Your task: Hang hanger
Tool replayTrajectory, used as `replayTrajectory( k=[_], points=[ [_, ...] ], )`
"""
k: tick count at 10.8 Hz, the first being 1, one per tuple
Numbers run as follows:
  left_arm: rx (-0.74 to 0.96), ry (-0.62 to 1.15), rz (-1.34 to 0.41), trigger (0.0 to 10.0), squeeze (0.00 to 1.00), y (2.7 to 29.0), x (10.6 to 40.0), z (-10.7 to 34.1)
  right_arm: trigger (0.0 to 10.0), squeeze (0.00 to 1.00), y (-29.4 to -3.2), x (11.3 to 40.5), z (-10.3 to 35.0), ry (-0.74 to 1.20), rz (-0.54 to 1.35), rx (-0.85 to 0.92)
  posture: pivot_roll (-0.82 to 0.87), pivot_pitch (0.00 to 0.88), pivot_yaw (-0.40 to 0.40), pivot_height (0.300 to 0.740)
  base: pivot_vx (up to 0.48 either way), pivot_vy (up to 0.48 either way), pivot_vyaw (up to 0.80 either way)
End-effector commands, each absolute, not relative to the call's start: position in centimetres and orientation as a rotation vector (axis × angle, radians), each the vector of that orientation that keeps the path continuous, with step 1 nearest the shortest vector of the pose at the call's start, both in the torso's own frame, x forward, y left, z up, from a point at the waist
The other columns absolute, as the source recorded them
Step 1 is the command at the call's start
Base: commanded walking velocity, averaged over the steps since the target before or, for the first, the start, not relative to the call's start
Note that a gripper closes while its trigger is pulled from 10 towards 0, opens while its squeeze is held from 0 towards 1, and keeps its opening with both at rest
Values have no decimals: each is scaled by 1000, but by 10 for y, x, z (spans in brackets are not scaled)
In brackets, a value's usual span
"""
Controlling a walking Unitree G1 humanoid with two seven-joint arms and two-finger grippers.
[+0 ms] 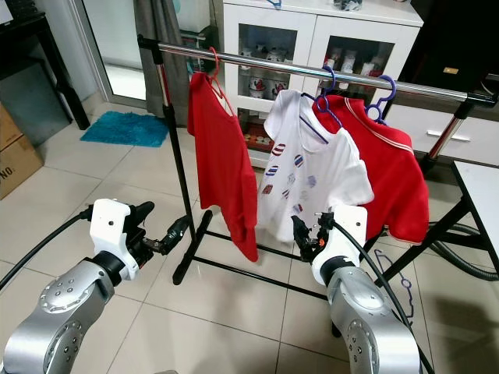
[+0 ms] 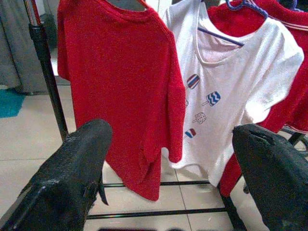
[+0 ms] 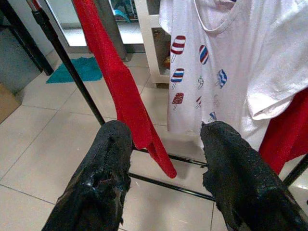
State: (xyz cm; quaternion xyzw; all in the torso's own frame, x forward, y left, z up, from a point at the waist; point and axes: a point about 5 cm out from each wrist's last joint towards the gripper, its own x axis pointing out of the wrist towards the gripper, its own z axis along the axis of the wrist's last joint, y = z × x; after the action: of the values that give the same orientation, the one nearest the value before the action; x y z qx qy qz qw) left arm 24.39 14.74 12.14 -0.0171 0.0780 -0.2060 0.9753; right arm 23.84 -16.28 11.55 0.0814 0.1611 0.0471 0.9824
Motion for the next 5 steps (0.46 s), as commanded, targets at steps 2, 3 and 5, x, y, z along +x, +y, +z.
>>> replayTrajectory(
  k=[2, 3, 5],
  points=[
    [90, 213, -442, 10000, 0, 129, 261, 140, 10000, 0, -186, 231, 156, 157, 51, 91, 3, 0, 34, 740, 0, 0, 0],
    [90, 213, -442, 10000, 0, 129, 261, 140, 10000, 0, -186, 231, 156, 157, 51, 91, 3, 0, 34, 740, 0, 0, 0],
    [93, 229, -413, 10000, 1000, 136, 280, 138, 10000, 1000, -177, 252, 146, 207, 85, 85, 19, 0, 20, 740, 0, 0, 0]
  ],
)
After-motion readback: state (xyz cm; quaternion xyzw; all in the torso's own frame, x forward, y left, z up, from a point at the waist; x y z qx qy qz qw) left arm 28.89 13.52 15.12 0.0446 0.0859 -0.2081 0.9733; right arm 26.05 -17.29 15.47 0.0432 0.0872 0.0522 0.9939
